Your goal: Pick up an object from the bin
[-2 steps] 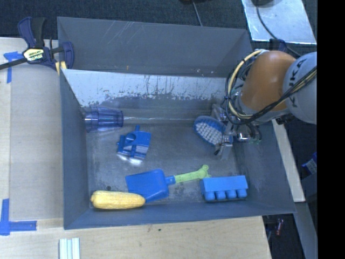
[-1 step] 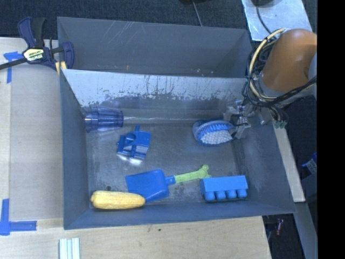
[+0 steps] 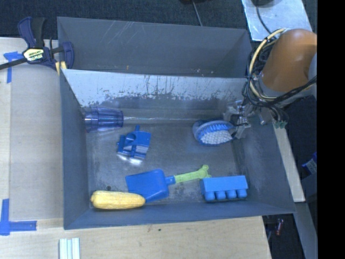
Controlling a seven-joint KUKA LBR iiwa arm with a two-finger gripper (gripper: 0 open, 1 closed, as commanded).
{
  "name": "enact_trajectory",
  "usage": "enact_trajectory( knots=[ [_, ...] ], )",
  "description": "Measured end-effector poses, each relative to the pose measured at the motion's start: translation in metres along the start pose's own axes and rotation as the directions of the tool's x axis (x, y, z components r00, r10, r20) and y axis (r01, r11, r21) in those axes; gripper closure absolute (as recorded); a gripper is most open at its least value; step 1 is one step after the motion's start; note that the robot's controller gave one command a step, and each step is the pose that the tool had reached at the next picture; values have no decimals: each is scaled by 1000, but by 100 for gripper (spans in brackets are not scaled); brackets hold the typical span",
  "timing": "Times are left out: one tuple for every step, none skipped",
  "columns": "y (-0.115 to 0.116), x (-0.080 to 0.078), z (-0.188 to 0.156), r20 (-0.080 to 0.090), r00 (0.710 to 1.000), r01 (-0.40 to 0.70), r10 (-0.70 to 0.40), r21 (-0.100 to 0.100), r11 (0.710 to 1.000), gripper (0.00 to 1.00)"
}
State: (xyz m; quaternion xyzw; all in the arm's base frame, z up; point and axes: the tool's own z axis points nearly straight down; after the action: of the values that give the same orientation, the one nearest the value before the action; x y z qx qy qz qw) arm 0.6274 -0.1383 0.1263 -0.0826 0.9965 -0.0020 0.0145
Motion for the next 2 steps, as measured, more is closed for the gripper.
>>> enact_trajectory(
  knots=[
    [12,19,46,20,993,-118,118,9,993,100],
    [18,5,45,10,999,-51,50,18,999,100]
  ],
)
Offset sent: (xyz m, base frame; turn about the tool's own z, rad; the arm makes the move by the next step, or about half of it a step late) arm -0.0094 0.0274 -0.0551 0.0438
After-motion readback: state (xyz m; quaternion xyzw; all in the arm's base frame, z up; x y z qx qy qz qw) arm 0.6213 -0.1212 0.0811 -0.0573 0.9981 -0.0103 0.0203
